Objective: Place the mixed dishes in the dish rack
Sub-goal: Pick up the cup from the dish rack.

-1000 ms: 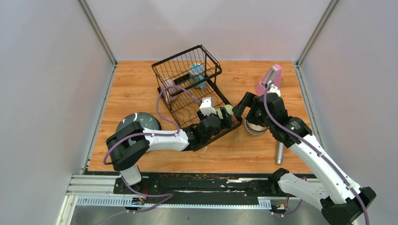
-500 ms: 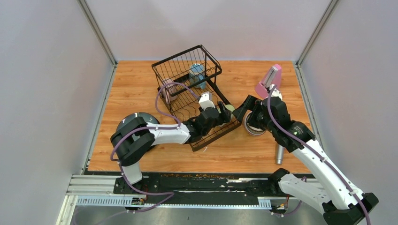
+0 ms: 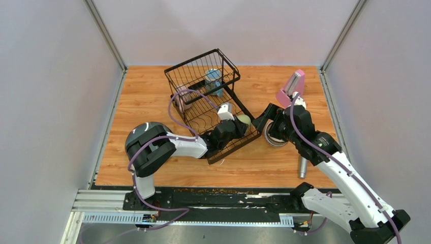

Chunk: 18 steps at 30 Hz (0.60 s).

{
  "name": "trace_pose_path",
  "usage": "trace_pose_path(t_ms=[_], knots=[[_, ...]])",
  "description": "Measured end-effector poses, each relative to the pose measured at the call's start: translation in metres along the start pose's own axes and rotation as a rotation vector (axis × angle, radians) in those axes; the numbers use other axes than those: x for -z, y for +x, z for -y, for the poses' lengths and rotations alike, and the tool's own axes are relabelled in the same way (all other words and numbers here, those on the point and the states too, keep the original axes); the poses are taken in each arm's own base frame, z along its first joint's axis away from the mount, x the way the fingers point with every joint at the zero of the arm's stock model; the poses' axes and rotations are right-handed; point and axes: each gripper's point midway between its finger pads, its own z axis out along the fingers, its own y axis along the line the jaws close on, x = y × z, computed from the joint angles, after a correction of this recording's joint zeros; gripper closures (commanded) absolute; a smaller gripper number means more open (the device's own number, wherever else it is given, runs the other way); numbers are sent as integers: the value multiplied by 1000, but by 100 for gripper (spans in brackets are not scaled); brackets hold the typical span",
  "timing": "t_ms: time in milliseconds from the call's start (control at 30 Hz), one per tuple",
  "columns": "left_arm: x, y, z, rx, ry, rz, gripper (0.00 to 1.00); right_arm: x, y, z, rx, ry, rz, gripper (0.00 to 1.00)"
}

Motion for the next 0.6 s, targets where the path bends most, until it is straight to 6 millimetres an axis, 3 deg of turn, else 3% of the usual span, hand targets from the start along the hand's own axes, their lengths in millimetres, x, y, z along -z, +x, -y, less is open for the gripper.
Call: trace_pose_path(t_ms=[233,433,600], knots=[[31,-13,7,-116,33,-46,100,-15,7,8,8,41,-43,3],[84,-78,61,-61,242,-58,100,-18,0,12,37,-41,-30,2],[144,-123,84,52,440,-77,100,6,-10,-9,160,-279,105,3]])
